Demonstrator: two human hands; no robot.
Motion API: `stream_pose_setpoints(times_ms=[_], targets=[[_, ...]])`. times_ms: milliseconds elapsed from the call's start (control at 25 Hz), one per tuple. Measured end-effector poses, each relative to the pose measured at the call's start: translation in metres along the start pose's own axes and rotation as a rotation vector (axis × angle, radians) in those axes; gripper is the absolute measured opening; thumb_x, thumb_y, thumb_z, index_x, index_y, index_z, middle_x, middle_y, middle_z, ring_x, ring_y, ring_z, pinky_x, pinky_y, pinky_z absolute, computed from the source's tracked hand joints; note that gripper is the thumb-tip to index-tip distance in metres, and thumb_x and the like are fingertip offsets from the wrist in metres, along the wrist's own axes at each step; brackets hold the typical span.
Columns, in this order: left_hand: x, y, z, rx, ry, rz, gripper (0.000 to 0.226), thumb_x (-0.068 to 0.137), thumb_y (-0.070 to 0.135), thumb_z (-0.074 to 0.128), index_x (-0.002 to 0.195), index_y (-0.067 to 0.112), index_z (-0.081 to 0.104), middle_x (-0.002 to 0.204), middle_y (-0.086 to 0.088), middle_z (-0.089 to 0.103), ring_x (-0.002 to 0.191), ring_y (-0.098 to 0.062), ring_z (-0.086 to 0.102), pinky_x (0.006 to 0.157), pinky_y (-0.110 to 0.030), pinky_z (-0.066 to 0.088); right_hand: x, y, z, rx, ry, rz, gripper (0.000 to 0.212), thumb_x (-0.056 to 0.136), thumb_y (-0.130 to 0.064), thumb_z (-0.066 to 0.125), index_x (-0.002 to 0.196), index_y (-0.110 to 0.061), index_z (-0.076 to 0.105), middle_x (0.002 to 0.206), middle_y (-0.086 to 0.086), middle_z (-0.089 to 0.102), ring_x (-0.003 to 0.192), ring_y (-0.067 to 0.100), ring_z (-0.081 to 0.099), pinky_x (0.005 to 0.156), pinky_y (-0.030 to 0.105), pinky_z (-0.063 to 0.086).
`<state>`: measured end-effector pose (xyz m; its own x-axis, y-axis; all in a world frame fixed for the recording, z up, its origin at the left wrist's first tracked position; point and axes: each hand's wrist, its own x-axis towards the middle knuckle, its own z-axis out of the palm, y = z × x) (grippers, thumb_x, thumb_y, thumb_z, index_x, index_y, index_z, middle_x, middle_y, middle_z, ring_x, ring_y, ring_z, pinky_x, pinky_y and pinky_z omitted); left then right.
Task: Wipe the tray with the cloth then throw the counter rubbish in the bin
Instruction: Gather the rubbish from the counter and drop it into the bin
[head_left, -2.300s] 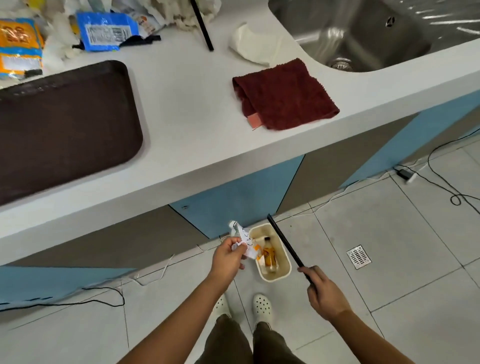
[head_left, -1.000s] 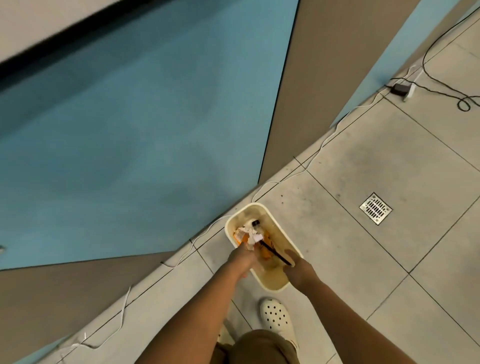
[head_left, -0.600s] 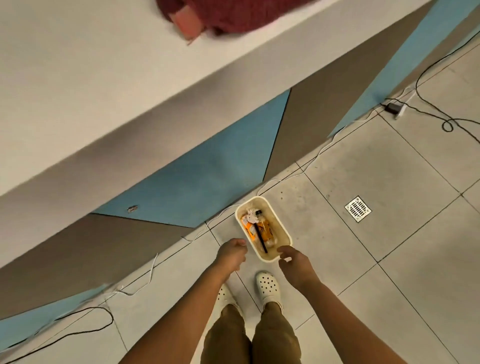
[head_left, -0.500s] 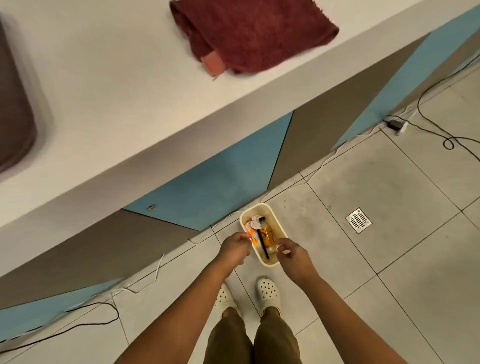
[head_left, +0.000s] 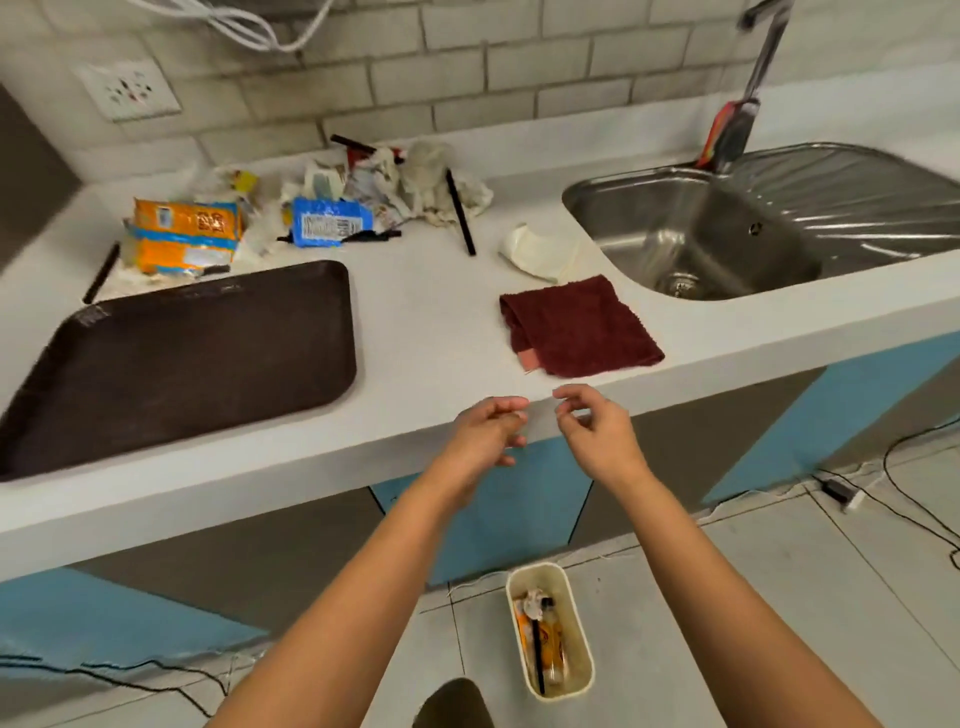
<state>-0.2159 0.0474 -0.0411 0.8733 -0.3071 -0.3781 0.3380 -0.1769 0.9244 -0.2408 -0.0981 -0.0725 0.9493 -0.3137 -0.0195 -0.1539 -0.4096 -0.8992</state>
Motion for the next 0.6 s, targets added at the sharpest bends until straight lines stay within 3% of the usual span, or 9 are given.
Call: stream_pose_setpoints(times_ms=[200,400,600], targets=[[0.014,0.031,-0.028,-0.041,0.096,0.069,0.014,0.093,0.013,0.052,0.1,0.02,0.061,0.093,0.004,0.06,0.075,-0.011,0.058,0.061,-0.023,0.044,0.028,-0.017,-0.004,-0.032,-0.003,-0.045,0.019,0.091,-0.01,0.05,0.103,-0.018,0.063,0.077,-0.004,0.056,0.055,0.009,0.047,0.05,0.013,0.039],[0.067,0.051,-0.064,-0.053,0.193,0.081,0.014,0.092,0.013,0.051,0.102,0.019,0.06,0.092,0.004,0.059,0.077,-0.011,0.058,0.065,-0.024,0.047,0.081,-0.031,0.001,-0.097,0.01,-0.068,0.024,0.089,-0.005,0.051,0.109,-0.011,0.063,0.077,-0.005,0.055,0.064,0.008,0.05,0.062,0.015,0.043],[0.142,0.067,-0.097,-0.056,0.202,0.079,0.017,0.091,0.01,0.051,0.103,0.016,0.06,0.089,0.003,0.058,0.077,-0.011,0.057,0.065,-0.025,0.047,0.158,-0.051,0.014,-0.262,0.106,-0.131,0.033,0.087,0.002,0.045,0.112,-0.009,0.063,0.114,0.007,0.055,0.099,0.015,0.052,0.085,0.014,0.033]])
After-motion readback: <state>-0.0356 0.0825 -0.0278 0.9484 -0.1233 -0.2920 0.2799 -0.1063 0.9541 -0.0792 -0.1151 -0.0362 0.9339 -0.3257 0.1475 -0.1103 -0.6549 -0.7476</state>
